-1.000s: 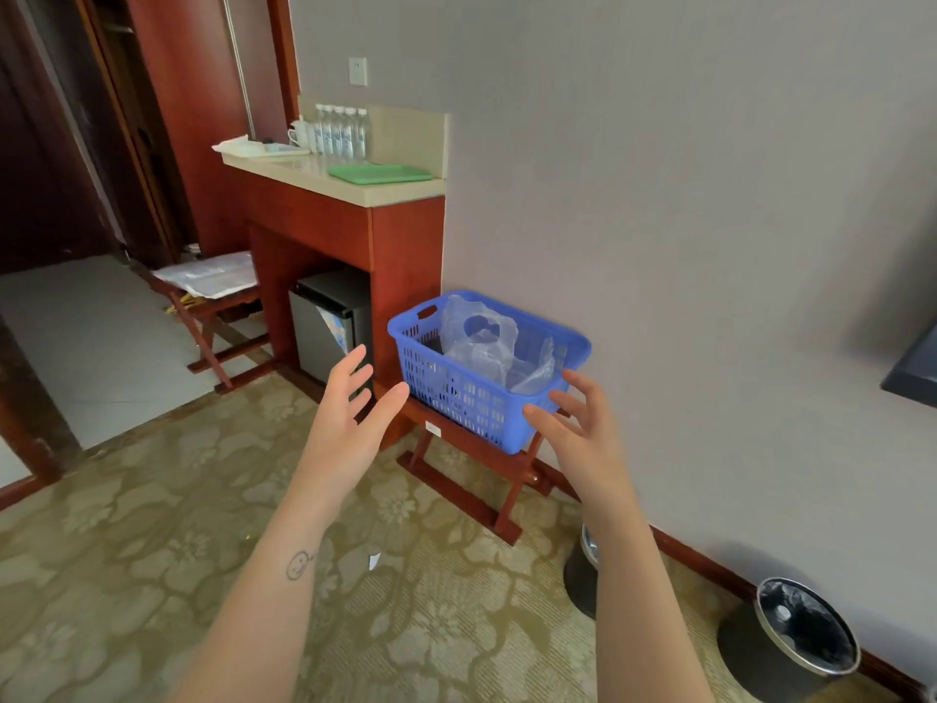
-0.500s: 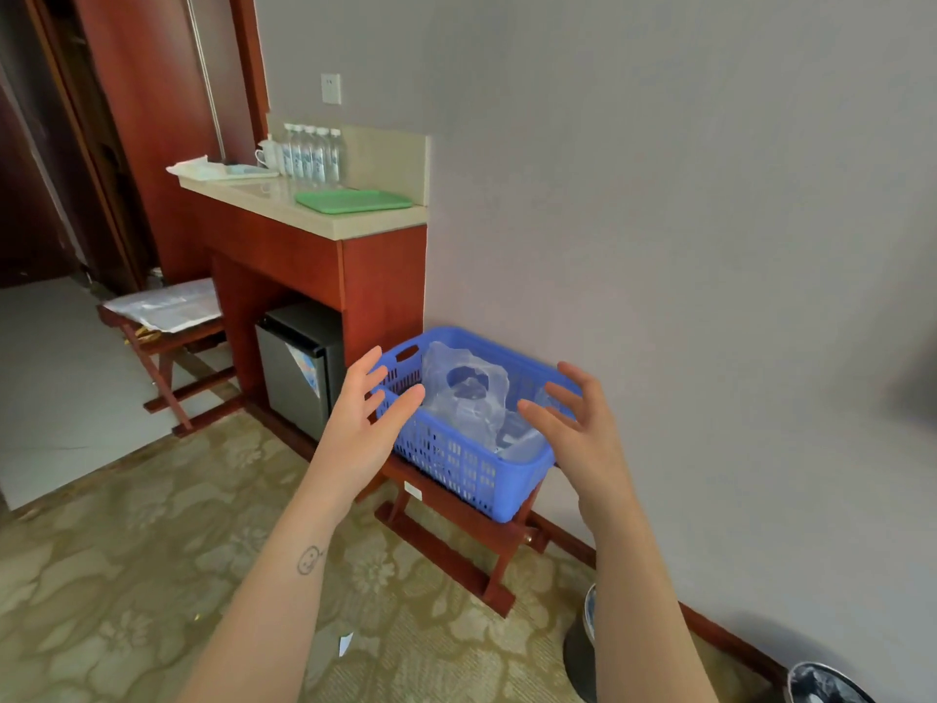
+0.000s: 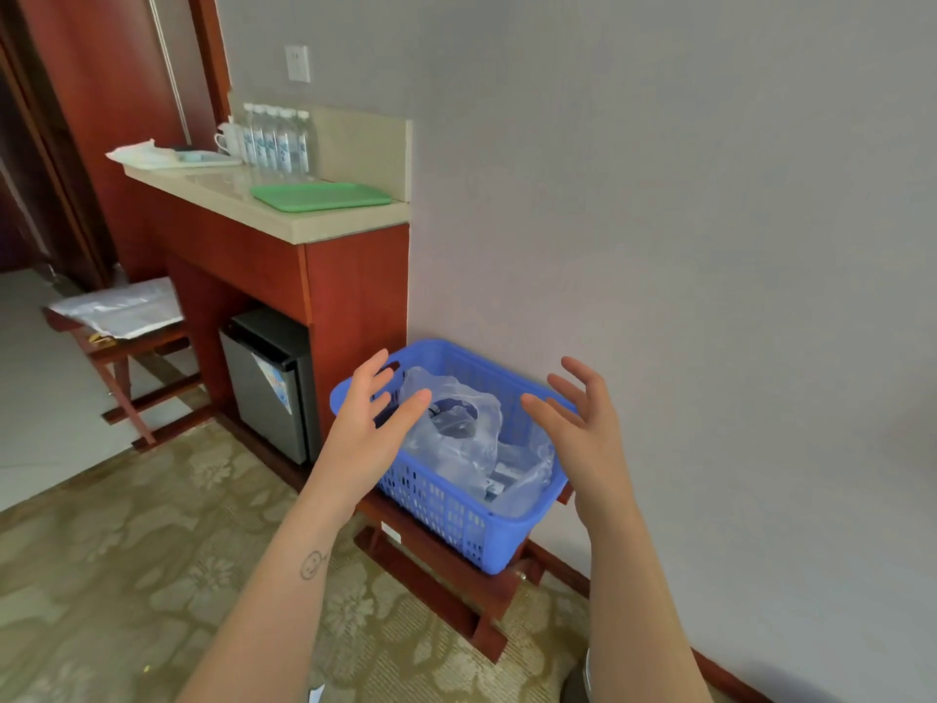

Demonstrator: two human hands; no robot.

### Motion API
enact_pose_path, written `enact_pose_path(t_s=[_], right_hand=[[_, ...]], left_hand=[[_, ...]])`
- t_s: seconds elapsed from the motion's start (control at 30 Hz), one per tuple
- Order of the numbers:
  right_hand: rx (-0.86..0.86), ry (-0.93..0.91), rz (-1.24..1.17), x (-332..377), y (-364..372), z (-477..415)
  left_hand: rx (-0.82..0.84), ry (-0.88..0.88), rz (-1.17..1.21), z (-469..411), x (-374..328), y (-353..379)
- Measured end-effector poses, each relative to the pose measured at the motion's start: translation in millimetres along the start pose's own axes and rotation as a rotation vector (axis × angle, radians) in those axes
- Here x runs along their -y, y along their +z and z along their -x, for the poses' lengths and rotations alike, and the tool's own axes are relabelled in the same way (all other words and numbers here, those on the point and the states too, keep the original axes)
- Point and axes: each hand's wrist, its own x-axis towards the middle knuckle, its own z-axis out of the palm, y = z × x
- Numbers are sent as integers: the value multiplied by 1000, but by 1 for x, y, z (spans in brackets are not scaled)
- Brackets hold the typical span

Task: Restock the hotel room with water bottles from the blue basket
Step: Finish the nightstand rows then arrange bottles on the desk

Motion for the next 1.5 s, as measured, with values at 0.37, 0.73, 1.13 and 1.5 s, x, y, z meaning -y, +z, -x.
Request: enact_pose_path(t_s=[0.37,0.73,1.13,1.5], right_hand=[[-7,39,9,-39,28,-92],[-169,-3,-30,-50,91,-202],[-314,218,53,-114,108,-236],[-215,524,253,-238,93,-262]], left_hand=[[11,-15,-22,-106,30,6],[201,53,-70,-255,41,-4],[463,-128,-95,-333,120,24],[855,180,-979,-361,212,98]])
